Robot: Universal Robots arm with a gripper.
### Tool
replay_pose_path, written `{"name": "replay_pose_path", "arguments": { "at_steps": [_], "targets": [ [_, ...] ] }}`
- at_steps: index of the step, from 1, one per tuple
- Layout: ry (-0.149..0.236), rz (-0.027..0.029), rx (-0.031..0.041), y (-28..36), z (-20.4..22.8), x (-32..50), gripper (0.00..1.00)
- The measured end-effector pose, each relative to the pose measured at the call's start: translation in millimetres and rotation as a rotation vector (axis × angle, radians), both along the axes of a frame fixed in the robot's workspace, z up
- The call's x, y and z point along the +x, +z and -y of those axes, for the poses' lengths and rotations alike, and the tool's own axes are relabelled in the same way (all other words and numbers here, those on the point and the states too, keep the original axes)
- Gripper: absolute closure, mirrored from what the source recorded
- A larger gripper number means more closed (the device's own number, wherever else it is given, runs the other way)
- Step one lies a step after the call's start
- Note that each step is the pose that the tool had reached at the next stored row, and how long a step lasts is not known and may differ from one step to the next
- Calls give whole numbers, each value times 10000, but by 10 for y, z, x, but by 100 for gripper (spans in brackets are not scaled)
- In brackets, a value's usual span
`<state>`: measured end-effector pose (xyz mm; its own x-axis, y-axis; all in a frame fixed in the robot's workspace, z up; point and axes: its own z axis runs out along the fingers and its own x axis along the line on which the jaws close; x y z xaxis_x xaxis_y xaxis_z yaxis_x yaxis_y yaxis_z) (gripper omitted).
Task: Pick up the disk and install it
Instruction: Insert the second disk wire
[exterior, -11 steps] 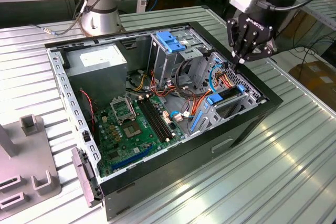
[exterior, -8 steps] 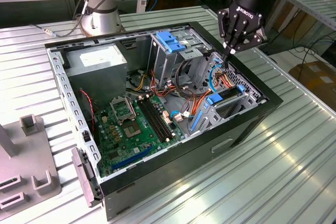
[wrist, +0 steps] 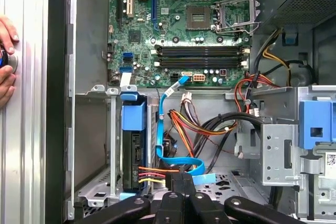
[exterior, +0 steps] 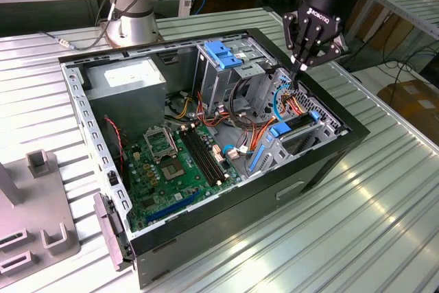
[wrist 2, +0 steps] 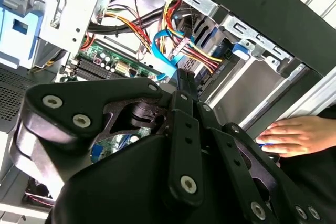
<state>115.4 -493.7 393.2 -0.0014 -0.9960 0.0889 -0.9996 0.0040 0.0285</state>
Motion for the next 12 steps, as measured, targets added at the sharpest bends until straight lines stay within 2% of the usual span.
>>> {"name": "replay_pose_path", "arguments": {
  "at_steps": [3,6,7,8,9,11,12],
  "targets": [
    [1,0,-31,-8,-5,-23,90],
    [2,1,-203,-27,-31,-57,90],
    [4,1,-341,-30,-47,-57,90],
    [3,1,-542,-33,-77,-57,90],
    [2,1,-637,-35,-91,-58,89],
    [3,0,-815,-41,-117,-58,76],
    [2,0,-848,-44,-127,-58,76]
  ]
}}
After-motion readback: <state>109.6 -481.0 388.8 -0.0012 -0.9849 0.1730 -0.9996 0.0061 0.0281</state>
